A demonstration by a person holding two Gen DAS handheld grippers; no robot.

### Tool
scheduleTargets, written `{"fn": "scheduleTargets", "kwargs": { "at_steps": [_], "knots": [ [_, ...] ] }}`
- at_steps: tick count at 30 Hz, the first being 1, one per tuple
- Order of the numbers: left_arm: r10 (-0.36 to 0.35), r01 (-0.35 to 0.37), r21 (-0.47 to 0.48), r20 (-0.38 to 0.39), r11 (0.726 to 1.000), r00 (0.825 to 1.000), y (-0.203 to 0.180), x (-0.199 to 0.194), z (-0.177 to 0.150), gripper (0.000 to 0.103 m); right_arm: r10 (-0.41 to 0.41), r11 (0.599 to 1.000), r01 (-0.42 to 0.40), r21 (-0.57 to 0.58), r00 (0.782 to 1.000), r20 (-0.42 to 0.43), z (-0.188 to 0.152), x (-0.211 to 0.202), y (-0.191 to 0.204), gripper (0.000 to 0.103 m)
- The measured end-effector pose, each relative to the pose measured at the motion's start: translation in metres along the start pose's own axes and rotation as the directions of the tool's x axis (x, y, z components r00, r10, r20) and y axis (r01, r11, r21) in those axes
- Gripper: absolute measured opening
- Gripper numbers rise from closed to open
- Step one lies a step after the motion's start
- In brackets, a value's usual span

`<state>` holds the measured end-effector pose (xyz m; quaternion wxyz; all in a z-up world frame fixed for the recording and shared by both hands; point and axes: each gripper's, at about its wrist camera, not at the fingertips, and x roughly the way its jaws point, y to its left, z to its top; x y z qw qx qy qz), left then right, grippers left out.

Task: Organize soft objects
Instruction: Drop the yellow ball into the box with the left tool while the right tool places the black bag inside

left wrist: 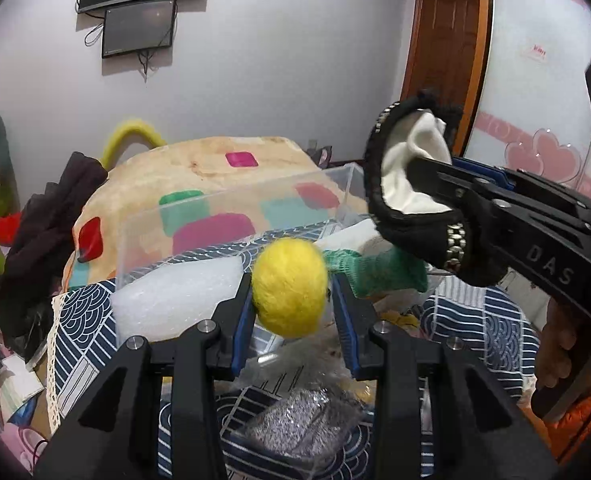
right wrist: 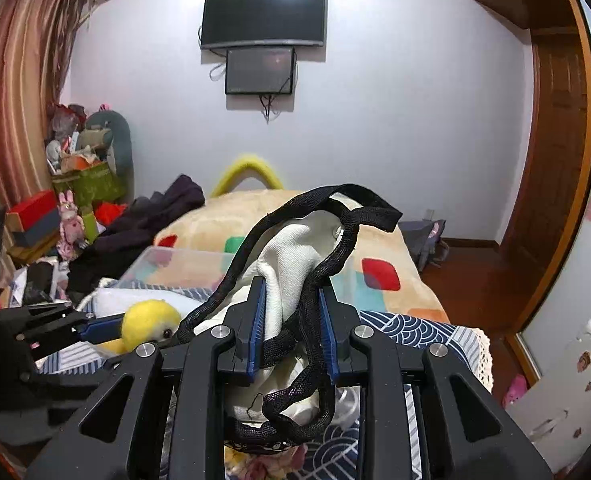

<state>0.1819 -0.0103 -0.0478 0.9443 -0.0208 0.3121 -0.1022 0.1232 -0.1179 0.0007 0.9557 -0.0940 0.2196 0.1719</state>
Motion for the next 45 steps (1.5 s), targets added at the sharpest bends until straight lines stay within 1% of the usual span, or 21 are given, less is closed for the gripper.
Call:
{"fn": "scheduleTargets", "kwargs": {
  "at_steps": [4, 6, 7, 10, 12, 13, 15, 17, 20, 24, 26, 27, 29, 31, 33, 35, 36, 38, 39, 43, 45],
  "knots": [
    [0.021, -0.021, -0.005, -0.043, 1.0, 0.999, -0.001, 0.016, -0.003, 0.037, -0.005, 1.0, 0.005, -0.013, 0.999, -0.045, -0.002, 0.018, 0.003, 0.022],
    [0.017, -0.018, -0.014, -0.062, 1.0, 0.998, 0.0, 0.021, -0.005, 0.044, 0.0, 1.0, -0.002, -0.017, 0.997, -0.076, -0.007, 0.026, 0.003, 0.022],
    [0.015, -0.017, -0.022, -0.06, 1.0, 0.998, 0.002, 0.022, -0.006, 0.047, 0.003, 1.0, -0.005, -0.018, 0.996, -0.088, -0.009, 0.029, 0.003, 0.023],
    [-0.01, 0.008, -0.04, -0.06, 0.999, 0.998, 0.002, 0.022, -0.007, 0.051, 0.007, 0.999, -0.011, -0.031, 0.992, -0.125, -0.015, 0.037, 0.005, 0.024],
    [-0.002, 0.0, -0.029, -0.055, 1.0, 0.998, 0.001, 0.019, -0.009, 0.052, 0.005, 0.999, -0.012, -0.046, 0.99, -0.141, -0.017, 0.039, 0.006, 0.026],
    [0.005, -0.007, -0.022, -0.051, 1.0, 0.999, 0.0, 0.018, -0.01, 0.052, 0.006, 0.999, -0.014, -0.049, 0.989, -0.146, -0.018, 0.039, 0.006, 0.029],
    [0.016, -0.017, -0.013, -0.047, 1.0, 0.999, -0.002, 0.014, -0.012, 0.052, 0.025, 0.998, -0.033, -0.049, 0.987, -0.161, -0.018, 0.039, 0.005, 0.031],
    [0.017, -0.018, -0.012, -0.043, 1.0, 0.999, -0.004, 0.009, -0.014, 0.052, 0.041, 0.998, -0.05, -0.046, 0.983, -0.181, -0.018, 0.042, 0.001, 0.037],
    [0.003, -0.004, -0.019, -0.047, 1.0, 0.999, -0.003, 0.003, -0.017, 0.053, 0.03, 0.998, -0.04, -0.049, 0.981, -0.193, -0.018, 0.04, -0.003, 0.044],
    [-0.002, 0.001, -0.022, -0.025, 1.0, 1.0, -0.003, -0.009, -0.018, 0.058, 0.045, 0.998, -0.054, -0.039, 0.982, -0.185, -0.016, 0.03, -0.007, 0.048],
    [0.006, -0.006, -0.021, 0.003, 1.0, 1.0, -0.003, -0.02, -0.017, 0.064, 0.042, 0.997, -0.052, -0.052, 0.985, -0.168, -0.015, 0.023, -0.005, 0.05],
    [0.017, -0.016, -0.019, 0.018, 1.0, 1.0, -0.003, -0.025, -0.017, 0.065, 0.039, 0.997, -0.049, -0.061, 0.987, -0.153, -0.014, 0.016, -0.005, 0.051],
    [0.041, -0.041, -0.013, 0.047, 0.999, 0.998, -0.004, -0.035, -0.015, 0.068, 0.027, 0.997, -0.037, -0.075, 0.992, -0.126, -0.011, 0.009, -0.004, 0.058],
    [0.051, -0.051, -0.01, 0.064, 0.999, 0.997, -0.004, -0.043, -0.015, 0.069, 0.024, 0.996, -0.032, -0.08, 0.995, -0.093, -0.007, -0.001, -0.004, 0.06],
    [0.051, -0.05, -0.015, 0.075, 0.999, 0.996, -0.003, -0.051, -0.017, 0.073, 0.03, 0.996, -0.035, -0.077, 0.997, -0.064, -0.004, -0.011, -0.004, 0.06],
    [0.059, -0.057, -0.026, 0.082, 0.998, 0.995, 0.0, -0.058, -0.021, 0.079, 0.039, 0.997, -0.042, -0.067, 0.998, -0.043, -0.003, -0.02, -0.006, 0.061],
    [0.061, -0.059, -0.032, 0.083, 0.998, 0.995, 0.002, -0.06, -0.023, 0.081, 0.041, 0.997, -0.043, -0.062, 0.999, -0.036, -0.003, -0.022, -0.007, 0.062],
    [0.065, -0.061, -0.045, 0.081, 0.997, 0.995, 0.005, -0.063, -0.027, 0.082, 0.047, 0.997, -0.049, -0.055, 0.999, -0.028, -0.006, -0.028, -0.009, 0.068],
    [0.066, -0.062, -0.052, 0.076, 0.997, 0.995, 0.007, -0.064, -0.03, 0.083, 0.047, 0.997, -0.049, -0.054, 0.999, -0.026, -0.008, -0.029, -0.009, 0.069],
    [0.081, -0.078, -0.069, 0.047, 0.995, 0.996, 0.011, -0.062, -0.044, 0.091, 0.046, 0.998, -0.048, -0.034, 0.998, -0.035, -0.02, -0.031, -0.011, 0.071],
    [0.085, -0.083, -0.071, 0.025, 0.994, 0.996, 0.011, -0.059, -0.052, 0.093, 0.052, 0.998, -0.053, -0.023, 0.997, -0.054, -0.025, -0.03, -0.011, 0.071]
  ]
}}
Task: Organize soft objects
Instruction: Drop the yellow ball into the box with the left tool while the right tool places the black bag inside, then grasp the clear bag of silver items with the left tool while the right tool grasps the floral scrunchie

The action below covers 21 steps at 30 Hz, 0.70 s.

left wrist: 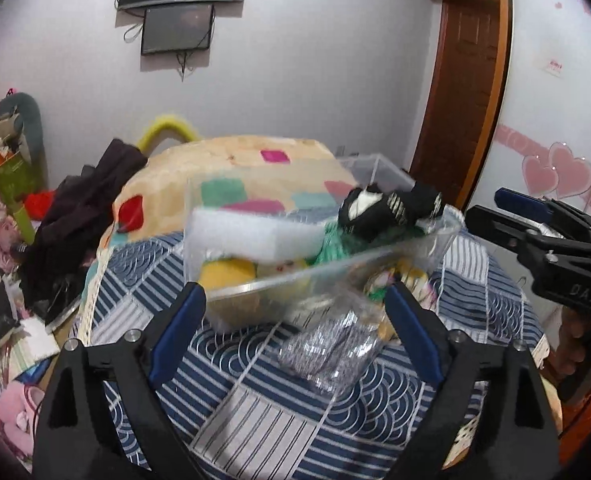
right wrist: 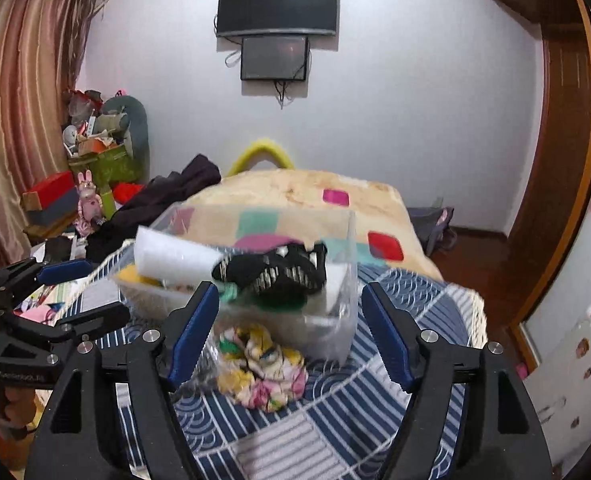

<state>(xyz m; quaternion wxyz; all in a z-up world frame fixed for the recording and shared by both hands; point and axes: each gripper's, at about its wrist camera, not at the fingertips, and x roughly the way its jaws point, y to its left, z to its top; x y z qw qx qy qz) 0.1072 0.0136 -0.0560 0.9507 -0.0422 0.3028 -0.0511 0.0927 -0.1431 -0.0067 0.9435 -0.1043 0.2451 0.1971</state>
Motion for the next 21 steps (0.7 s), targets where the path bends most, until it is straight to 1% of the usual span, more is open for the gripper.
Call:
{"fn": "scheduleTargets", "kwargs": {
  "at_steps": [5, 8, 12, 17, 19, 21],
  "knots": [
    [-0.019, 0.018, -0.018, -0.1, 1.0, 0.995, 0.0, 0.024, -0.022, 0.095, 0.015, 0.999, -0.012, 0.033, 0.997, -0.077, -0.02, 0.017, -0.001, 0.071],
    [-0.035, 0.032, -0.026, -0.163, 0.999, 0.986, -0.003, 0.042, -0.03, 0.095, 0.021, 0.999, -0.015, 0.045, 0.992, -0.126, -0.033, 0.028, 0.001, 0.071],
    [-0.059, 0.053, -0.029, -0.225, 0.998, 0.973, -0.008, 0.062, -0.033, 0.095, 0.028, 0.998, -0.019, 0.054, 0.984, -0.177, -0.048, 0.037, 0.003, 0.071],
    [-0.092, 0.085, -0.036, -0.268, 0.996, 0.959, -0.014, 0.08, -0.032, 0.096, 0.041, 0.997, -0.024, 0.079, 0.973, -0.227, -0.058, 0.046, 0.0, 0.071],
    [-0.093, 0.085, -0.04, -0.275, 0.996, 0.957, -0.012, 0.087, -0.031, 0.096, 0.056, 0.995, -0.035, 0.09, 0.97, -0.239, -0.06, 0.049, -0.001, 0.07],
    [-0.104, 0.094, -0.051, -0.265, 0.994, 0.959, -0.01, 0.088, -0.032, 0.096, 0.055, 0.995, -0.033, 0.095, 0.967, -0.248, -0.061, 0.052, -0.002, 0.07]
  ]
}}
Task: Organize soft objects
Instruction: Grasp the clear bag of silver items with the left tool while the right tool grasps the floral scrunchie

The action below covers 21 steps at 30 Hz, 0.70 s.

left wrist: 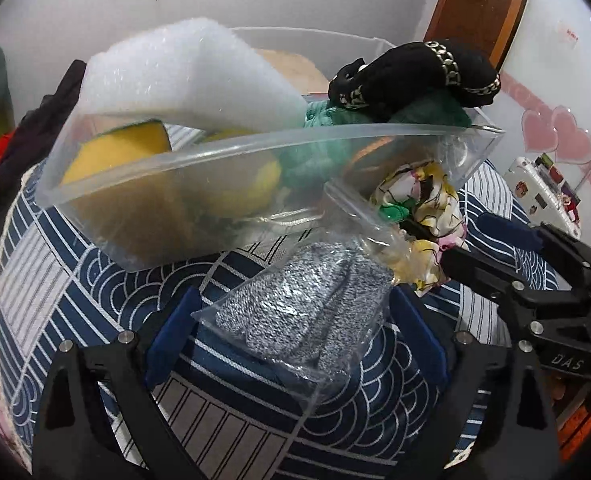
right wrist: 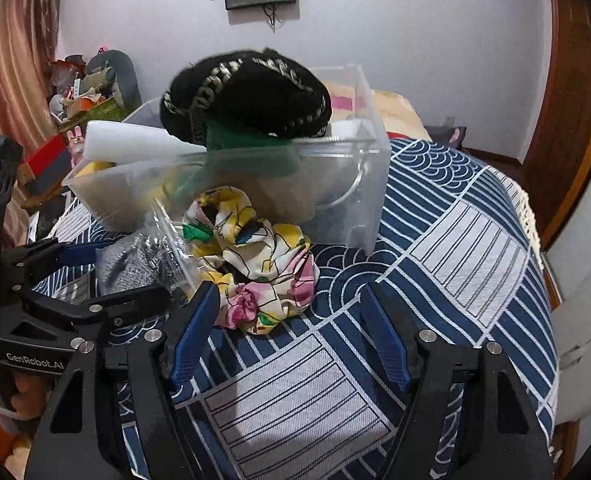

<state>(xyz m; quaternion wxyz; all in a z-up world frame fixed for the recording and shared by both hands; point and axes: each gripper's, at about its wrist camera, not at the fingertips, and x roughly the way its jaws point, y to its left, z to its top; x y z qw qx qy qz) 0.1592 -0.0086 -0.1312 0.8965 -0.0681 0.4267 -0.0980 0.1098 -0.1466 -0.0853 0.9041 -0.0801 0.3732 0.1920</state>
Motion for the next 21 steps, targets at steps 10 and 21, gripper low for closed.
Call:
{"fn": "scheduleTargets", "kwargs": {
  "at_steps": [10, 21],
  "knots": [
    [-0.074, 0.07, 0.069, 0.055, 0.995, 0.996, -0.01, -0.013, -0.012, 0.038, 0.039, 0.997, -0.041, -0.069, 0.999, -0.029, -0.003, 0.007, 0.02, 0.019],
    [-0.018, 0.011, 0.057, 0.132, 0.998, 0.991, -0.006, -0.05, -0.033, 0.029, 0.048, 0.998, -0.046, -0.048, 0.998, 0.034, -0.016, -0.034, 0.017, 0.012]
  ]
}}
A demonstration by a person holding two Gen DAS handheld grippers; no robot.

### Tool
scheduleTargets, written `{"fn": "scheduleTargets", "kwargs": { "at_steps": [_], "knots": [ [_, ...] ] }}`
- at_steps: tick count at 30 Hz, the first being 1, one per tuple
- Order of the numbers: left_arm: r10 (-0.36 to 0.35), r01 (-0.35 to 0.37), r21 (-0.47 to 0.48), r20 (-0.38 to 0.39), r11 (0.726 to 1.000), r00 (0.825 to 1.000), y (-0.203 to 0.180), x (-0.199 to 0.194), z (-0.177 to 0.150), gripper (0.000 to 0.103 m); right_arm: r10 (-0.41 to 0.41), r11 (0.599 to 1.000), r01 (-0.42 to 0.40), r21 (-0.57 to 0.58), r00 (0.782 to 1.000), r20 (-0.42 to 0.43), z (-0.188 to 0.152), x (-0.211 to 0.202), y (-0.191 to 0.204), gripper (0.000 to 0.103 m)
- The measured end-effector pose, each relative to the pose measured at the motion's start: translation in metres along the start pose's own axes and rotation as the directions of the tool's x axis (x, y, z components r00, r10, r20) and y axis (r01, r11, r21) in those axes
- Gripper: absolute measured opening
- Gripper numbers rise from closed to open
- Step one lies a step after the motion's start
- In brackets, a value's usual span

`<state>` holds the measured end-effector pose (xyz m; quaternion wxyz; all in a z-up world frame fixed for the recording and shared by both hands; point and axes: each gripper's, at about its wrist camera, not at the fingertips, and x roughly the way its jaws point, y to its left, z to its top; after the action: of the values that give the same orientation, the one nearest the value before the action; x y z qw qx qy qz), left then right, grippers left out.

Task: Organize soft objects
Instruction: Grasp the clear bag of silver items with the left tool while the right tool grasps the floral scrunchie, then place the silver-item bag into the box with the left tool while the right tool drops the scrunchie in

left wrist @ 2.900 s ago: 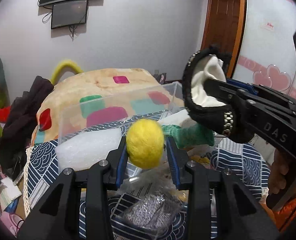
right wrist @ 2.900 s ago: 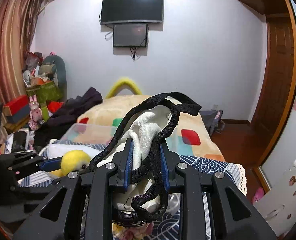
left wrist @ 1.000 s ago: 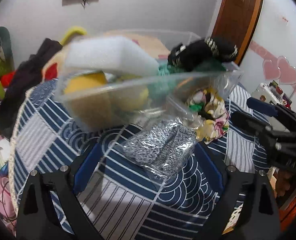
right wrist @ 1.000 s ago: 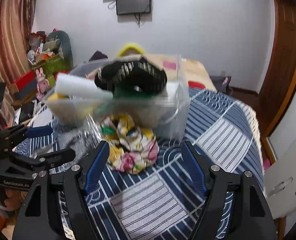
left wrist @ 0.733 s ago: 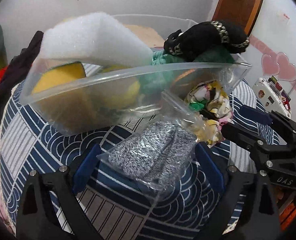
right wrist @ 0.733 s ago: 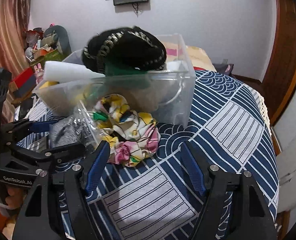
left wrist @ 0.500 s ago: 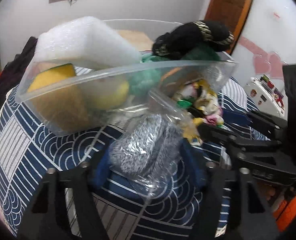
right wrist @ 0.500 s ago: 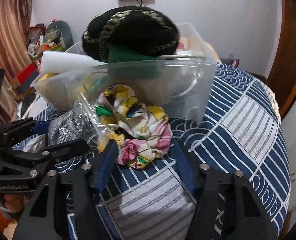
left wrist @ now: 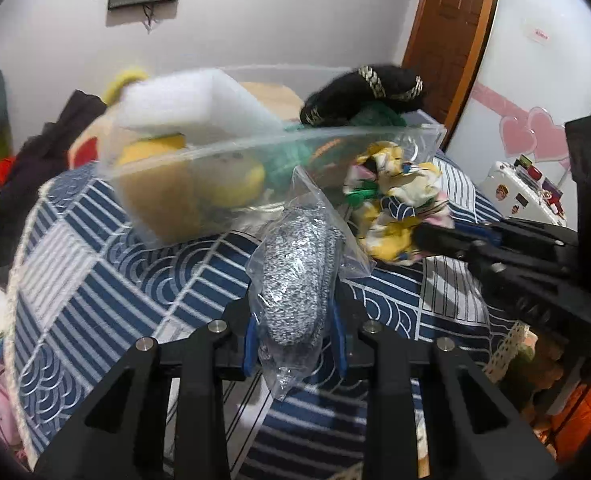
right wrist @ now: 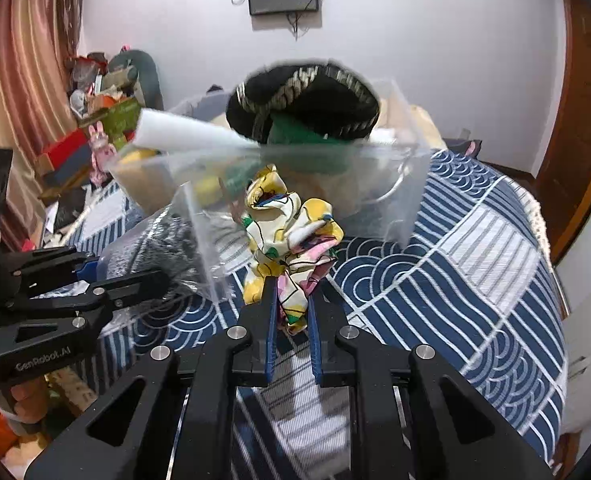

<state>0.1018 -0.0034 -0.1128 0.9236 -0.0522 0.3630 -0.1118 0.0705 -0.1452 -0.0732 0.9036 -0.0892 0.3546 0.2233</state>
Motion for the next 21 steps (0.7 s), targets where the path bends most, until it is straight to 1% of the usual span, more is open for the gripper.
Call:
{"fn": "scheduleTargets", "kwargs": {
  "at_steps": [2, 5, 10, 13, 16, 21],
  "knots": [
    [0.014, -0.014, -0.001, 0.024, 1.0, 1.0, 0.001, -0.01, 0.0, 0.029, 0.001, 1.0, -0.001, 0.004, 1.0, 0.021, 0.003, -0.006, -0.006, 0.012],
    [0.03, -0.031, 0.0, 0.066, 1.0, 0.997, 0.001, -0.027, 0.003, 0.029, 0.002, 1.0, -0.003, 0.009, 0.998, 0.065, 0.002, -0.025, -0.008, 0.012],
    [0.056, -0.058, 0.012, 0.142, 0.998, 0.988, 0.0, -0.052, 0.013, 0.029, 0.0, 1.0, 0.0, 0.0, 0.991, 0.137, 0.012, -0.043, -0.005, 0.012],
    [0.068, -0.072, 0.014, 0.193, 0.997, 0.979, 0.002, -0.068, 0.023, 0.029, 0.0, 1.0, 0.001, -0.008, 0.984, 0.18, 0.017, -0.052, 0.001, 0.012],
    [0.08, -0.086, 0.017, 0.23, 0.996, 0.97, 0.001, -0.074, 0.036, 0.029, -0.001, 1.0, 0.005, -0.017, 0.976, 0.219, 0.028, -0.06, 0.002, 0.012],
    [0.087, -0.096, 0.019, 0.276, 0.995, 0.957, 0.005, -0.083, 0.054, 0.029, -0.008, 1.0, 0.014, -0.022, 0.959, 0.282, 0.043, -0.071, 0.003, 0.012]
  ]
}}
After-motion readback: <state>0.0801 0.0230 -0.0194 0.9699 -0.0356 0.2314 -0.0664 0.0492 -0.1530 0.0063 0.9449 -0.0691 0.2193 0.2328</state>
